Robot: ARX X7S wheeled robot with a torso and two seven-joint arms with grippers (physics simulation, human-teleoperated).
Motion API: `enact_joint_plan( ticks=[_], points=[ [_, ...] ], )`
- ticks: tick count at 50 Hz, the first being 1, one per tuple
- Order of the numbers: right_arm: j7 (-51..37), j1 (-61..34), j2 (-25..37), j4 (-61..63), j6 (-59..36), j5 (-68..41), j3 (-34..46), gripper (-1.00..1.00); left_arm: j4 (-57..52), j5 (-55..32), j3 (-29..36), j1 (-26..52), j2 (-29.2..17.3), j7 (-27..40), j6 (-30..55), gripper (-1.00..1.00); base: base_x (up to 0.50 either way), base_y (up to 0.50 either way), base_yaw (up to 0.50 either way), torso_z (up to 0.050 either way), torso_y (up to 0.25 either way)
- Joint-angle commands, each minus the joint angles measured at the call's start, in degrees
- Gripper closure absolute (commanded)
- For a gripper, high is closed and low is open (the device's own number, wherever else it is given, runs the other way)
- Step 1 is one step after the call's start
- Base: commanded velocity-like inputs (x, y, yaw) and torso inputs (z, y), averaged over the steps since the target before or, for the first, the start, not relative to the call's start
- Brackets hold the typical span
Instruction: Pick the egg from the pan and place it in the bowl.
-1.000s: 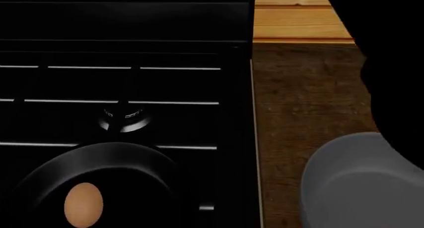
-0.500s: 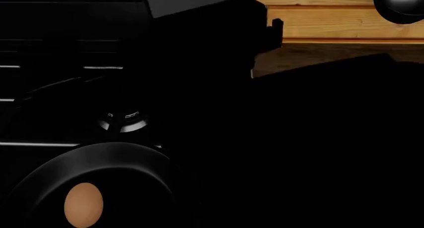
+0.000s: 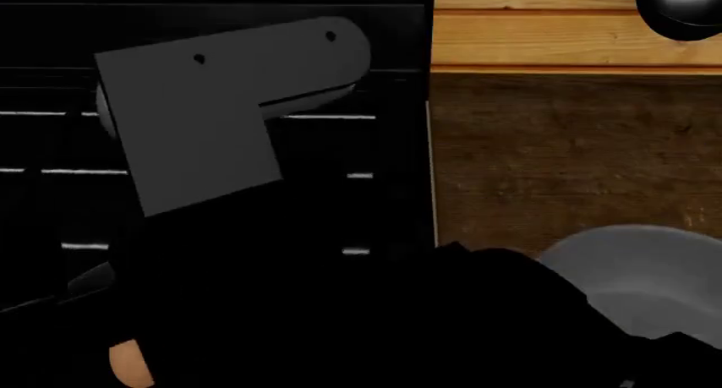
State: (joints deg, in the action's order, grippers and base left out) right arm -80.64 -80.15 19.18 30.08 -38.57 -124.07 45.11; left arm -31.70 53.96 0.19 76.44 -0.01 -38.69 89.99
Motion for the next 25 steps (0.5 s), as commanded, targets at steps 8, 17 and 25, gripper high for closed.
enact_joint_plan(
  ticks=[8,17,25],
  points=[
    [-4.7,5.08,-2.59,1.91,4.84,1.91,4.54,-1.0,-0.87,1.35,1.08,-1.35,-0.01,-1.27,-0.01,-1.0,0.0,0.0,0.0,0.0,0.0],
    [-3.29,6.71,-2.63,1.52,4.72,2.68,6.48,-1.0,-1.73,1.22,1.8,-2.01,-0.03,-0.57,-0.04,-1.0,0.0,0.0,0.0,0.0,0.0],
    [-1.86,7.84,-2.9,0.46,4.81,3.74,7.68,-1.0,-1.78,0.62,1.85,-2.41,-0.14,0.23,-0.19,-1.0,0.0,0.0,0.0,0.0,0.0]
  ],
)
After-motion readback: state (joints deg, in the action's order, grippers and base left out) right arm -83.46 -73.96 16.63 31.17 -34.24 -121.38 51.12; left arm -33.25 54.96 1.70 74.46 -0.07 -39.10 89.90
